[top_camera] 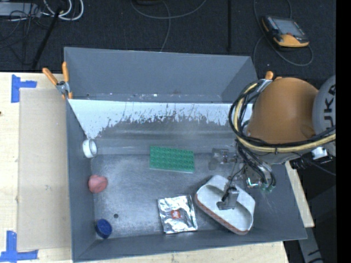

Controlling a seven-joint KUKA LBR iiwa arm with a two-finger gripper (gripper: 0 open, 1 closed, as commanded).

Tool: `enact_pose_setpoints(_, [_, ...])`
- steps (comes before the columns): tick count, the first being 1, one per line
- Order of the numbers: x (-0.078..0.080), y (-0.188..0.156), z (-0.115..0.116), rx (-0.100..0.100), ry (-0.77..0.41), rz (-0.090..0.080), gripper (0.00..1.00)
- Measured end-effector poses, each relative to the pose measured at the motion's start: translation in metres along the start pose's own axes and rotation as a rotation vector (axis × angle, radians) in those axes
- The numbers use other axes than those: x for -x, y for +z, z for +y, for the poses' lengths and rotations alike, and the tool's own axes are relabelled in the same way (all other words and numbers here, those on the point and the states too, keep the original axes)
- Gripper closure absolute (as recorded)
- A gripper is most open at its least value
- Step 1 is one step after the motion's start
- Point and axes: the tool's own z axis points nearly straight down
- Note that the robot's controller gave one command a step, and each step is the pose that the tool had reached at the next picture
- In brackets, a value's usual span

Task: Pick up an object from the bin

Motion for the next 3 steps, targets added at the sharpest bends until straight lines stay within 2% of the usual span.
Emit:
enact_pose_setpoints(1, [0.072, 0.112, -0.012, -0.001, -0.303, -0.006, 0.00])
enact_pose_setpoints(2, [0.051, 0.143, -0.039, -0.001, -0.292, -0.011, 0.00])
enact_pose_setpoints(3, [0.051, 0.143, -0.038, 0.001, -0.294, -0.010, 1.00])
